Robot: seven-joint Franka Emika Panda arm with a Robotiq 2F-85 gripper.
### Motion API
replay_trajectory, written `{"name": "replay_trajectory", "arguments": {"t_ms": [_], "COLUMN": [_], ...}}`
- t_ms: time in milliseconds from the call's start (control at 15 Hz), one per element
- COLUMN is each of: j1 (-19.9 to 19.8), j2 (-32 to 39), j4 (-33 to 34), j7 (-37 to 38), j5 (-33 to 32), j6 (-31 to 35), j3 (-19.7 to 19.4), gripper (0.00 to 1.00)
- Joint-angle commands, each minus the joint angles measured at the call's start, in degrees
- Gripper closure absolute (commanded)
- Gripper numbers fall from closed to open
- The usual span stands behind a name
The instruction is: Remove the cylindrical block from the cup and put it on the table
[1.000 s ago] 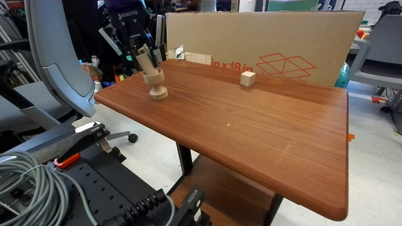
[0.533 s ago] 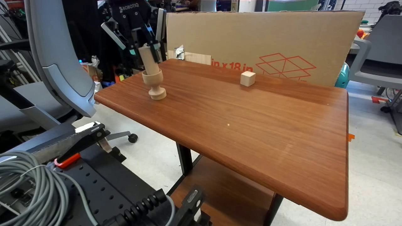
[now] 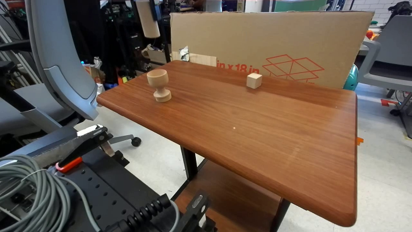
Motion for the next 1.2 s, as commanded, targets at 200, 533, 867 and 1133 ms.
{"name": "replay_trajectory", "arguments": {"t_ms": [200,533,867,1133], "j1": [-6.8,-10.8,-11.8,-11.3], "j2": [-4.3,2.2,11.3,18.7], "j4": [3.8,8.9,15.7,21.2], "j7": [-1.5,2.8,8.6,12.2], "j5": [2.0,-3.4,-5.4,-5.5], "j6": [-3.7,-2.8,-3.0,-3.8], "j3": [-7.9,-11.8,-13.5,-13.8], "gripper": [0.90,0.90,0.90,0.90]}}
